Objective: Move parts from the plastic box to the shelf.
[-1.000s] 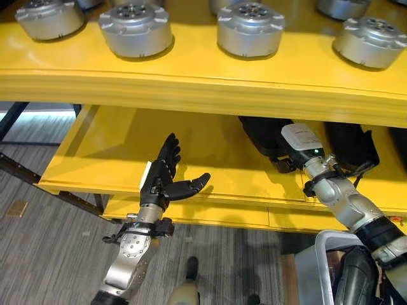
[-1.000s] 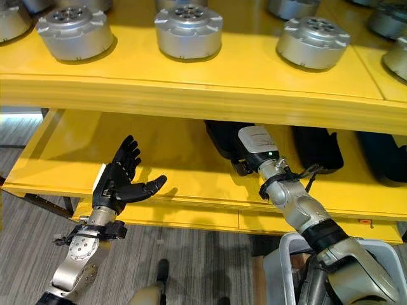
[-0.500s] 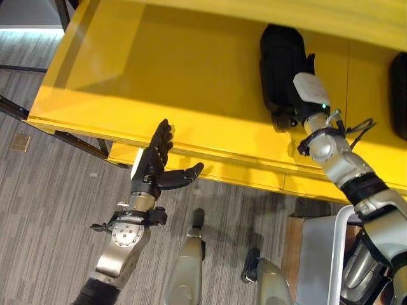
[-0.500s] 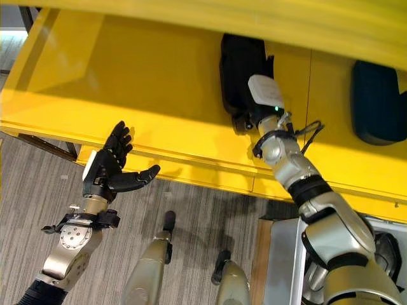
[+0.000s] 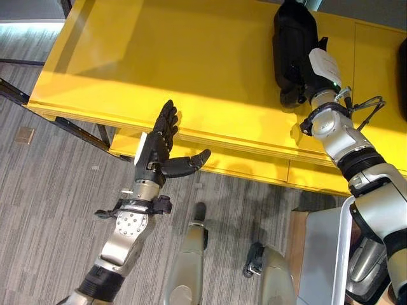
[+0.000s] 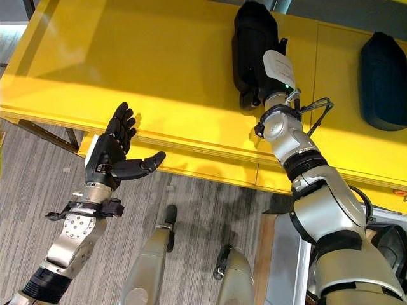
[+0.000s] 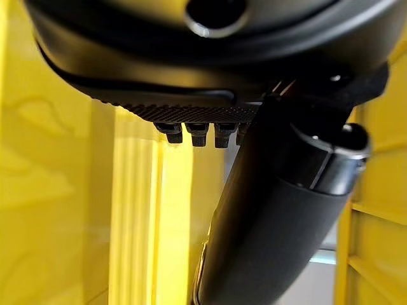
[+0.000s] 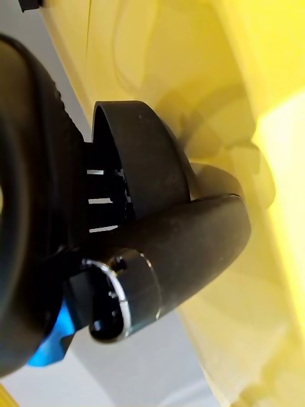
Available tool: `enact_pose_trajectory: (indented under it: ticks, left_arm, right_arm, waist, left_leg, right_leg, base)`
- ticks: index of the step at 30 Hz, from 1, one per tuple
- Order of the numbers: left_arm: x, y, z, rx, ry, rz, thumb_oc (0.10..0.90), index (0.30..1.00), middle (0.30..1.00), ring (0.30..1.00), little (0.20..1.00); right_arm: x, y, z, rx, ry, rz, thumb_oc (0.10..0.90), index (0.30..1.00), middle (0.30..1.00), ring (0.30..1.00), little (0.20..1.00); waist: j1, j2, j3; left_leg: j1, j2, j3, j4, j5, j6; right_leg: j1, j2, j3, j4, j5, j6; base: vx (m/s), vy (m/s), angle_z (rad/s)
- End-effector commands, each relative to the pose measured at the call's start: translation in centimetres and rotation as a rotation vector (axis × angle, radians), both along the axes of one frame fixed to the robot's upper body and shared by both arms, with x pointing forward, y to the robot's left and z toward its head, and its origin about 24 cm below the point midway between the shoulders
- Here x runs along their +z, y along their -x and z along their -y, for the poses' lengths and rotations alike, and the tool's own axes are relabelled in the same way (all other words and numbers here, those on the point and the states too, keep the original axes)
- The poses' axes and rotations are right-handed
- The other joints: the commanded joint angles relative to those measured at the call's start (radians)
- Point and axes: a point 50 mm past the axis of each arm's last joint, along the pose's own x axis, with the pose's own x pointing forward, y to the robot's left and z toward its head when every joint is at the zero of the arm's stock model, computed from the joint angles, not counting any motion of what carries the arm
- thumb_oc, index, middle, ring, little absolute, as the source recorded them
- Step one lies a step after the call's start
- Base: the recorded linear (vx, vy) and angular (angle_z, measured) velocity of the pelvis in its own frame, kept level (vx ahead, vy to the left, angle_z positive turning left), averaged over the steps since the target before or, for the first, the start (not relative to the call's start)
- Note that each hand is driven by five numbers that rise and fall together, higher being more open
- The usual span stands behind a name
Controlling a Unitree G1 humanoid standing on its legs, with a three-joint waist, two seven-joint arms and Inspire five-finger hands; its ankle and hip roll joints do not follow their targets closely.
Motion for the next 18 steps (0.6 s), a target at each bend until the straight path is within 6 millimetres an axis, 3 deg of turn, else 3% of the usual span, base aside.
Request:
enact_pose_trajectory:
  ticks: [1,12,18]
  left_arm:
    - [4.4,1.2,1.3,-0.083,0.045,0.242,0.900,1.000,1.000,1.000,1.000]
    - [4.5,1.1,1.4,-0.086,0.033,0.244,0.900,1.000,1.000,1.000,1.000]
    - [4.5,1.0,1.3,-0.070,0.025,0.244,0.900,1.000,1.000,1.000,1.000]
  right_arm:
    - [6.5,0.6,0.9,-0.049,0.013,0.212,0.400,0.300,0.300,0.300,0.300]
    - [4.4,0.2,2.7,-0.151,0.087,0.121,0.400,0.300,0.300,0.300,0.300]
    - [3.0,0.3,2.4,-0.133,0.118,0.105,0.400,0.300,0.300,0.300,0.300]
  waist:
    - [0.002,0.012,-0.055]
    - [-0.007,0.020,-0.053]
    - [-0.023,0.022,-0.055]
  left_leg:
    - [0.070,0.117,-0.042,0.229,-0.280,-0.030]
    - [0.050,0.117,-0.061,0.283,-0.309,-0.029]
    - [0.044,0.117,-0.056,0.285,-0.311,-0.030]
  right_leg:
    - [-0.043,0.027,0.046,0.001,0.066,-0.011]
    - [-0.067,0.032,0.052,0.056,0.038,-0.013]
    - [-0.078,0.033,0.061,0.059,0.038,-0.014]
  base:
    - [-0.02,-0.038,0.06]
    - [-0.01,-0.006,0.02]
    - [0.00,0.000,0.00]
